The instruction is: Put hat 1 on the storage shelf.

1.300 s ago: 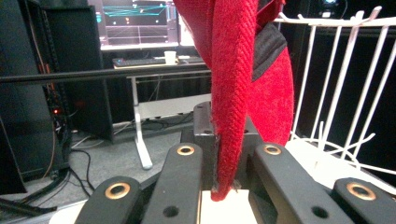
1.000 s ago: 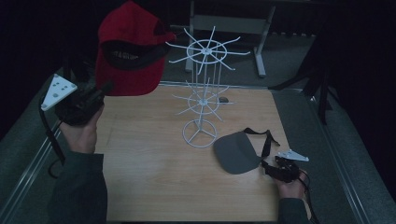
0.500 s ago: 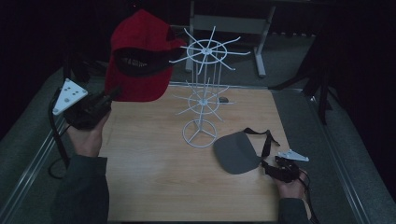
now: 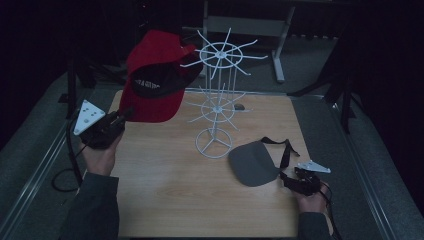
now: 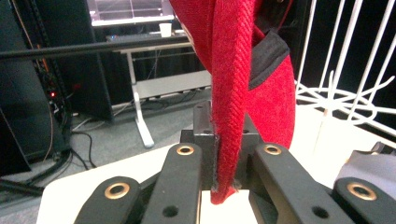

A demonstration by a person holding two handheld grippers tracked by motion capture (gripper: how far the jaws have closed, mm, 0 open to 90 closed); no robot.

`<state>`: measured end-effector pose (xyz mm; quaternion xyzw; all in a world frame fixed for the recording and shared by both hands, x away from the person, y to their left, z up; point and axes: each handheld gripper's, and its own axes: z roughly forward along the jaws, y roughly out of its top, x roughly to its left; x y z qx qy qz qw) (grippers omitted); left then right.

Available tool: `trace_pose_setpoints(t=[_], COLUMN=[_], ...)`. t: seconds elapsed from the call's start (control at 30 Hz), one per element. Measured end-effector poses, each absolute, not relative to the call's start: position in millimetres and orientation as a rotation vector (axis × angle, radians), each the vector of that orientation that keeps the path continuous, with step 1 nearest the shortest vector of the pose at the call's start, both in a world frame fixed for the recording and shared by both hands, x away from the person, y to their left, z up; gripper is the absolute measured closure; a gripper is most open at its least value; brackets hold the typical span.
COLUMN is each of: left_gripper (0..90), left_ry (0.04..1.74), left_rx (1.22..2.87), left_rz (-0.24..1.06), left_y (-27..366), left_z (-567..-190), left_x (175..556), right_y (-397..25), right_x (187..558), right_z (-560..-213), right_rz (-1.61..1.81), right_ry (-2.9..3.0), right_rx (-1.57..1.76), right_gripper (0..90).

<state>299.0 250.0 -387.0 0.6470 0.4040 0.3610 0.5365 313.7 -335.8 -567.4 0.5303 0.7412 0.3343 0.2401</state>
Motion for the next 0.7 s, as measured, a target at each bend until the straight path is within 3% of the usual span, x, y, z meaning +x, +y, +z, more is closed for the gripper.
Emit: trace_pose_setpoints(t=[0.47, 0.7], left_gripper=[84.6, 78.8], left_ry=[0.966, 0.957], left_rx=[1.587, 1.590], left_rz=[0.824, 0.815], left_y=[248.4, 247.2], left_z=[-406.7, -405.7], left_x=[302.2, 303.2], right_y=[-335.6, -335.7], right_x=[313.6, 313.6], right_z=[-567.5, -567.5], right_rz=[0.916, 0.915], right_ry=[2.027, 2.028], right_rx=[1.453, 1.451], right_gripper=[34.7, 34.6])
